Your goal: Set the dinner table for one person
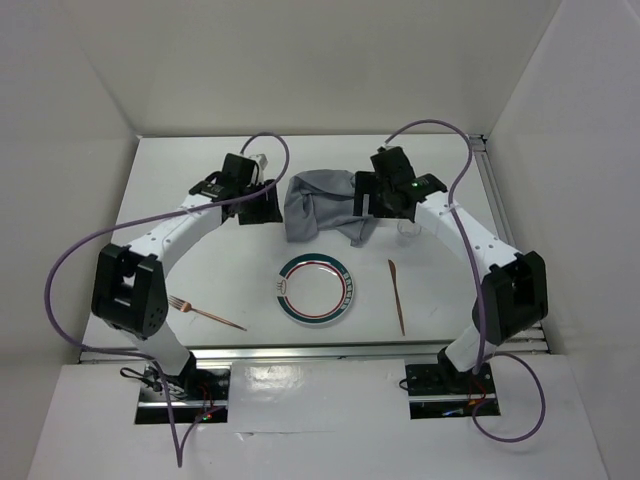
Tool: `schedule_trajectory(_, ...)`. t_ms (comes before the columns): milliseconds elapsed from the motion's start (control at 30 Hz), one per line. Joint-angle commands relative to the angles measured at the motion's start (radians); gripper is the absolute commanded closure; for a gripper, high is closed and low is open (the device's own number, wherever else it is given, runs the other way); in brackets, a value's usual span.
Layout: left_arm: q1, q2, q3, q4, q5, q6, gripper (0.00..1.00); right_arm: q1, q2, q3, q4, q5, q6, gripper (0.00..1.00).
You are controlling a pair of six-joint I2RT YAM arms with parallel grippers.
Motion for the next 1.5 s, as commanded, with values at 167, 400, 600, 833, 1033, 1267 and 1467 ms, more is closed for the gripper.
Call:
schedule_trajectory(167,0.032,0.158,0.023,0.209,0.179,-0.024,0.17,0.008,0.263,0.252,0.088,-0.051,-0.141,0.12)
schedule_trajectory(400,0.041,0.284,0.035,0.270,0.244,-0.036,0.12,-0.014,0.512,0.383,0.195,-0.090,-0.323,0.10)
schedule_trajectory(600,0.051,0.316,0.005,0.384,0.307,-0.084,0.21,-0.047,0.656,0.527,0.231,-0.186,-0.375,0.09)
schedule_trajectory(833,0.061,0.371,0.057,0.370,0.368,-0.114,1.00,-0.057,0.739,0.656,0.240,-0.239,-0.366,0.64)
schedule_trajectory(1033,0.135,0.347,0.186,0.292,0.340,-0.073,1.00,-0.093,0.807,0.889,0.188,-0.238,-0.317,1.00)
schedule_trajectory(1267,0.206,0.379,0.408,0.175,0.382,-0.055,1.00,-0.133,0.785,0.980,0.195,-0.360,-0.287,0.53)
schedule_trajectory(1467,0.230,0.495,0.588,-0.035,0.262,-0.088,0.12,-0.142,0.796,0.969,0.076,-0.318,-0.263,0.00)
